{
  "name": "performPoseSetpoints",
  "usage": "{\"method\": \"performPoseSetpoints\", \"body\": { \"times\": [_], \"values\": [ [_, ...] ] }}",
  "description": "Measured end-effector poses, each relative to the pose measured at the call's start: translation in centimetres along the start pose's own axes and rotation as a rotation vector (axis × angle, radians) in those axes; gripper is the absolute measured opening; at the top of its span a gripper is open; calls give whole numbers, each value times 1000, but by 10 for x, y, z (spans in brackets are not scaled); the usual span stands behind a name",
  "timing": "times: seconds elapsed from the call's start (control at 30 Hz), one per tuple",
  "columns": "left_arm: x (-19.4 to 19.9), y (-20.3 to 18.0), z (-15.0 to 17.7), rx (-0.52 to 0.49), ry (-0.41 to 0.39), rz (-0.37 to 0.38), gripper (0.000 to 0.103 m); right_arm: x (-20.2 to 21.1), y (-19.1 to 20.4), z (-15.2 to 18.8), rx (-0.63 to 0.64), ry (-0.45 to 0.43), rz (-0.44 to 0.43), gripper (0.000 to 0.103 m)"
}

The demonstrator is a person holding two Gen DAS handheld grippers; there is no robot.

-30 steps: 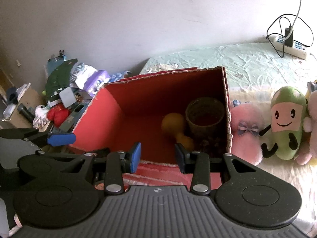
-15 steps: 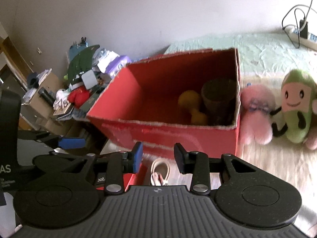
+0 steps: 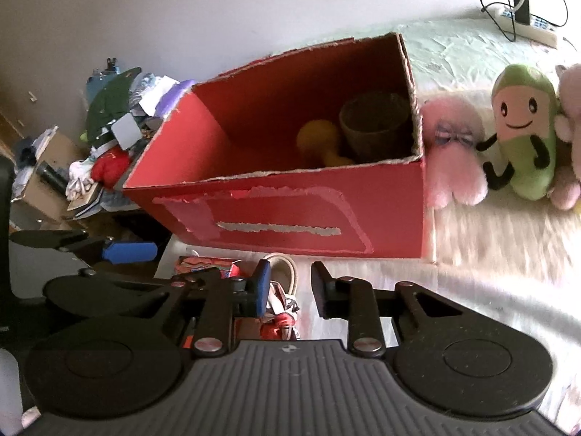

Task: Organize objects
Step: 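Lower the right gripper onto the beige shoe's ribbon and strap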

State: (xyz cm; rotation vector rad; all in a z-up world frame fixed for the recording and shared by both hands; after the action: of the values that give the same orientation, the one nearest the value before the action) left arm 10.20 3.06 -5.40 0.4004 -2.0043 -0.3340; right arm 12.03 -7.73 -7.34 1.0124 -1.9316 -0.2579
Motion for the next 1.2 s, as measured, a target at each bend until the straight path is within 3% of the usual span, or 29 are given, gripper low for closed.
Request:
{"method": "performPoseSetpoints", "body": {
  "times": [0.33, 0.6, 0.83, 1.1, 1.2],
  "values": [
    [-22, 5, 1, -35, -15, 100, 73, -20, -2, 4, -42, -3, 51, 25],
    [-22, 16, 1, 17, -67, 229, 81, -18, -15, 4, -83, 8, 63, 25],
    [-21, 20, 5, 88, -75, 322, 95, -18, -27, 2, -113, 64, 3, 26],
    [-8, 0, 15, 90, -46, 468, 97, -21, -31, 5, -104, 134, -50, 26],
    [-5, -8, 18, 80, -53, 481, 101, -22, -31, 9, -119, 147, -68, 26]
  ]
}}
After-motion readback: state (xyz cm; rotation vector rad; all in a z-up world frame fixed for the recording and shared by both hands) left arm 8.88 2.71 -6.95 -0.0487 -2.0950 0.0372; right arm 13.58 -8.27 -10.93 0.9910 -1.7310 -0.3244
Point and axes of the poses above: each gripper's, at about its wrist camera, not at the fingertips, and x roughly against the way its jaws point, y to its left, z to its underside, the point moved 7 cm from there along -x, roughly the way its jaws point, and after that the axes turned 12 degrees about -z, right-handed, at the moved point
